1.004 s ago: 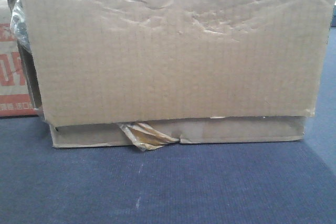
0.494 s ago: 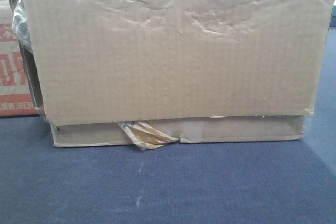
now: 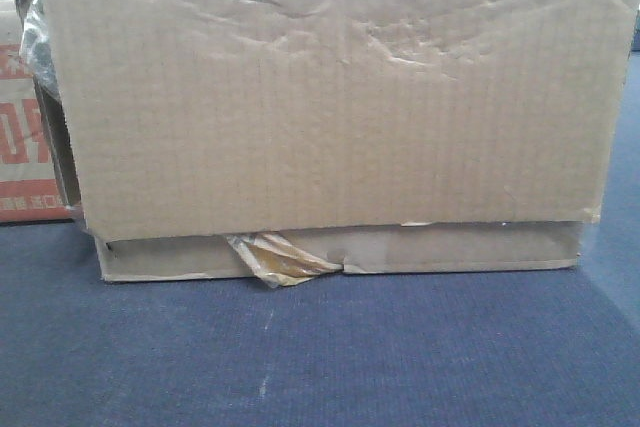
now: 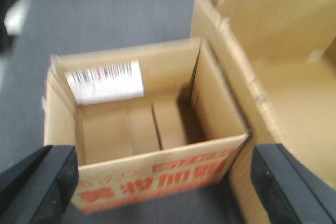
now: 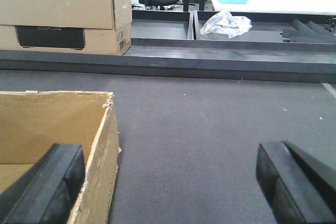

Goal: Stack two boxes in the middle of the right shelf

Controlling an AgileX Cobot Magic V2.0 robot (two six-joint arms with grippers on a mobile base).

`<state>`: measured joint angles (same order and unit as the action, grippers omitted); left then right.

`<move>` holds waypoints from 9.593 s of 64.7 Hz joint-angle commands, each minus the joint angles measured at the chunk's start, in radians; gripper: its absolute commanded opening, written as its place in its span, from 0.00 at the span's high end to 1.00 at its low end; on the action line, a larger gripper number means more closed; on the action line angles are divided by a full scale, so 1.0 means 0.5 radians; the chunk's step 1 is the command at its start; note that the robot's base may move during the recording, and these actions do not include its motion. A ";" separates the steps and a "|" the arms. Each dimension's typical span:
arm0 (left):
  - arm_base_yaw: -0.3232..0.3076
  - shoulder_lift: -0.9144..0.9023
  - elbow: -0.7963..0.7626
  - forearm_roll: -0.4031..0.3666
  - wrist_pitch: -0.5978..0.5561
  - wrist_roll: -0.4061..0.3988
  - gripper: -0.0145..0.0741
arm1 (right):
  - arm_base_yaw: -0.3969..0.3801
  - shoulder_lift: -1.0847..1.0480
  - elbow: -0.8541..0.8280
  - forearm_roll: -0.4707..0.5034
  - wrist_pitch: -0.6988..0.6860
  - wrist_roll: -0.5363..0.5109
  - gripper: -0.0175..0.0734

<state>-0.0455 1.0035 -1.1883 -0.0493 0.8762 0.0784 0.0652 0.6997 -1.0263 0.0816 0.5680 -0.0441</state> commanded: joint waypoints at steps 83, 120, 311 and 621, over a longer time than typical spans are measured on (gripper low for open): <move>0.564 1.457 -0.685 -0.001 0.278 0.317 0.89 | 0.057 0.079 -0.016 0.006 -0.014 -0.002 0.19; 0.661 1.172 -0.853 -0.008 0.292 0.093 0.96 | 0.057 0.079 -0.016 0.006 -0.010 -0.002 0.19; -0.344 1.073 -1.533 0.206 0.690 -0.432 0.26 | 0.304 0.765 -0.616 0.002 0.507 -0.112 0.19; -0.703 0.923 -1.782 0.286 0.690 -0.487 0.96 | 0.338 1.190 -1.518 0.174 0.861 -0.154 0.98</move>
<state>-0.3921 1.4789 -2.0691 0.1024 1.2712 -0.1738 0.2421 1.2971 -1.7744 0.1912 1.0431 -0.1126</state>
